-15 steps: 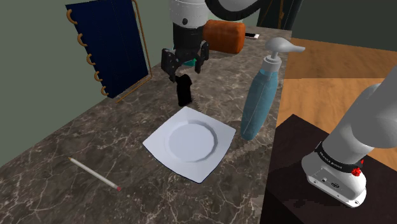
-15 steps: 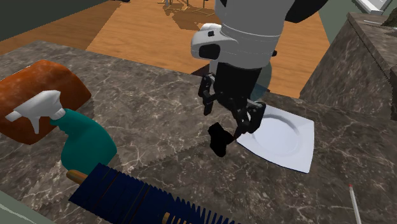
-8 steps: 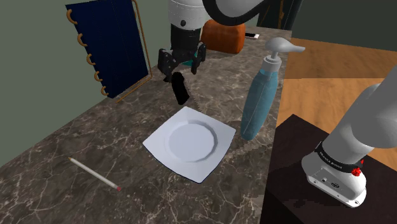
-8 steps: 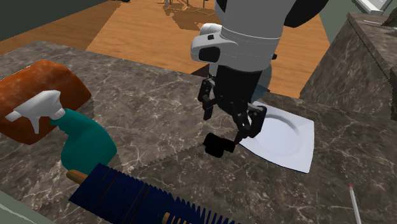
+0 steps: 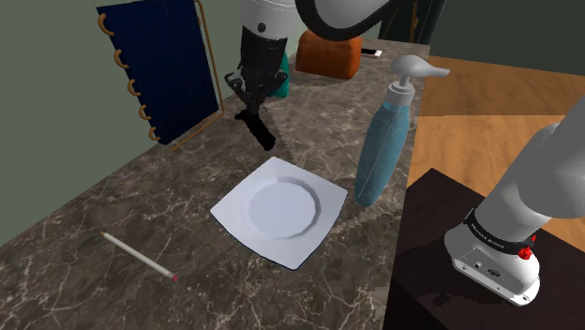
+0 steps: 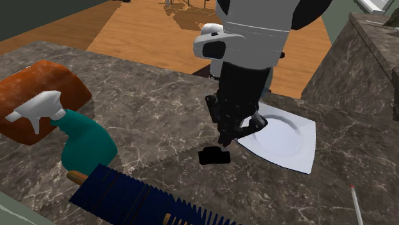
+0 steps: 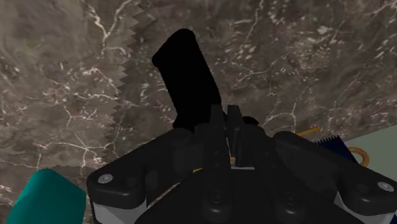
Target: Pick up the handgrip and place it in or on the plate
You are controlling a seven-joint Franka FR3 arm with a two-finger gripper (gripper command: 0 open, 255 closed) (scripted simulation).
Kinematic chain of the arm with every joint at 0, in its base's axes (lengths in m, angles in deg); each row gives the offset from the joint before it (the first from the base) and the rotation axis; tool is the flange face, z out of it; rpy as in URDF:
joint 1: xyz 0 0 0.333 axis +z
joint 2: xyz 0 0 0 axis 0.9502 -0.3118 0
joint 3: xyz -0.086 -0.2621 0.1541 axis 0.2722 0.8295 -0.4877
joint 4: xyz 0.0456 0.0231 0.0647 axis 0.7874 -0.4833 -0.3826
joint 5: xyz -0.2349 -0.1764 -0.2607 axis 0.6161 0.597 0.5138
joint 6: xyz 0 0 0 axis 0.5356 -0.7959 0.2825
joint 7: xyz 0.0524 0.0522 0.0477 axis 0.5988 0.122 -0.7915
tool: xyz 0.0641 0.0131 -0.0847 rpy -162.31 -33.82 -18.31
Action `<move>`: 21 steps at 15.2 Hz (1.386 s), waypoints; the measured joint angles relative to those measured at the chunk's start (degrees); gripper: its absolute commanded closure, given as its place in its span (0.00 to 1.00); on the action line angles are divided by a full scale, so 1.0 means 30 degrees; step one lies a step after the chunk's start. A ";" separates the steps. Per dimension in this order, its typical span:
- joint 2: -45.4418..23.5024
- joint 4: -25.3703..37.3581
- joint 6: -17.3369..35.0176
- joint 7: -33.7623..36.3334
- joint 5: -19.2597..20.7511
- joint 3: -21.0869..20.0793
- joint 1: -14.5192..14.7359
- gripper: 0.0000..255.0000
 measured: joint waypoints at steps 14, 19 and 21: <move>-0.7728 0.7266 -0.7719 0.0679 0.3243 -0.0247 0.1602 0.00; -0.7990 0.6358 -0.6669 0.0784 0.3414 -0.0151 0.1533 0.00; -0.8032 0.6256 -0.6530 0.0778 0.3441 -0.0130 0.1512 0.00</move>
